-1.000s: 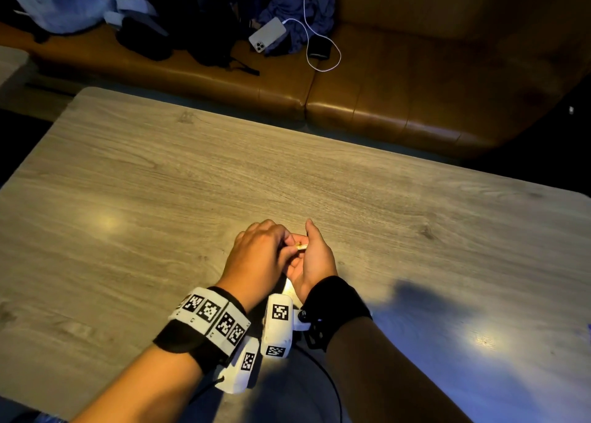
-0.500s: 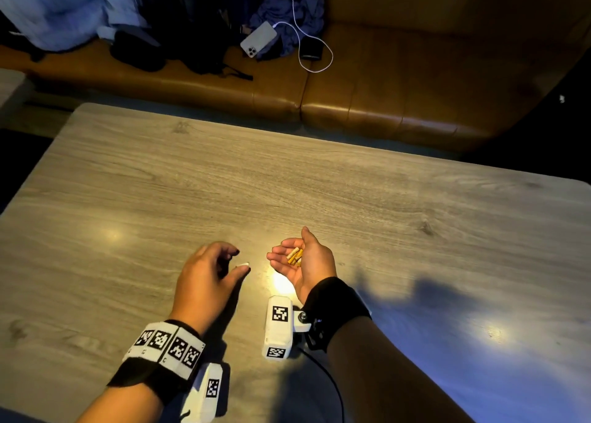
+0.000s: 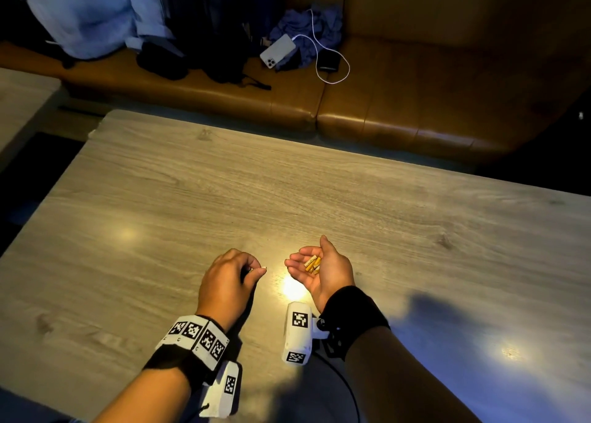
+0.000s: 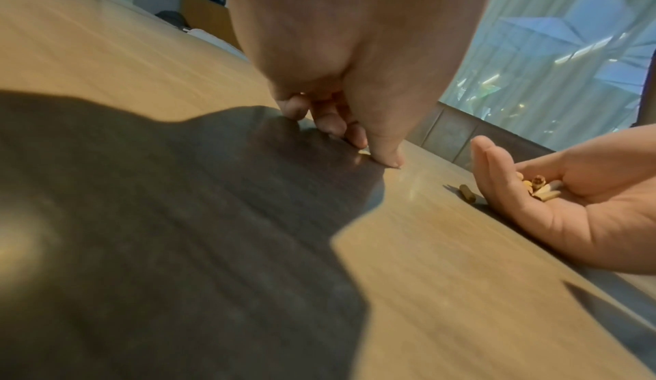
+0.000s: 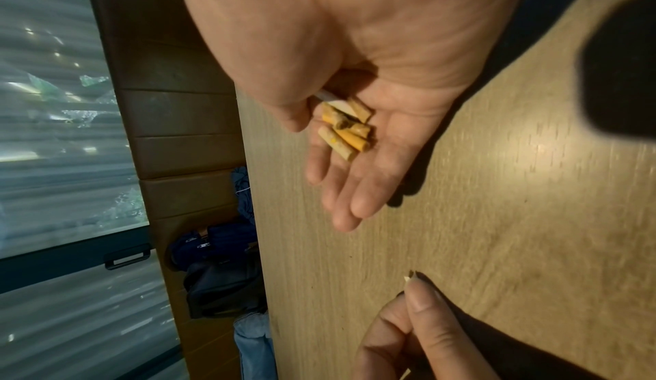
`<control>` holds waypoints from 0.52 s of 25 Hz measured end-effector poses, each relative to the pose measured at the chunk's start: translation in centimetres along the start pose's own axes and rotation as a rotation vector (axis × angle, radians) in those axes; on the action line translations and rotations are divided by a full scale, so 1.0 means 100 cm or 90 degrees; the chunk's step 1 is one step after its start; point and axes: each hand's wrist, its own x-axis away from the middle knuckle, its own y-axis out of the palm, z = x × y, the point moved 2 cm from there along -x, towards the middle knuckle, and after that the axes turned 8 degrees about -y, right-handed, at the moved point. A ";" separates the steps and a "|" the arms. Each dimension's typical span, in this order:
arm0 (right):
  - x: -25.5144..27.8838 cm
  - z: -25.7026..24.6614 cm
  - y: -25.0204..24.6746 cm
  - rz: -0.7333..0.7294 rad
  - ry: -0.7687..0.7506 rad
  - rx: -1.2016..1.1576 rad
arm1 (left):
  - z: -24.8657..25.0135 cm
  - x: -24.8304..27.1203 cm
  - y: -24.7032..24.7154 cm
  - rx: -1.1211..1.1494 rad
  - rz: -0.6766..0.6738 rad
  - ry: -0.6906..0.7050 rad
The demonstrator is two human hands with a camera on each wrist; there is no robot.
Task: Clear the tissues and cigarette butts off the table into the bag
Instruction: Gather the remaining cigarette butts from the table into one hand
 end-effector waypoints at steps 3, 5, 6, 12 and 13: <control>0.000 0.000 0.001 -0.001 -0.002 0.003 | -0.003 -0.002 -0.001 0.054 -0.001 -0.030; 0.002 -0.001 0.001 -0.003 -0.004 0.007 | -0.005 0.000 -0.003 0.111 0.007 -0.063; 0.002 -0.002 0.001 -0.002 -0.004 0.011 | -0.005 0.001 -0.005 0.136 0.010 -0.079; 0.010 -0.004 0.001 0.004 -0.006 0.028 | -0.008 0.013 -0.022 0.416 0.041 -0.195; 0.013 -0.003 0.001 0.010 -0.009 0.033 | -0.002 0.017 -0.028 0.448 0.040 -0.186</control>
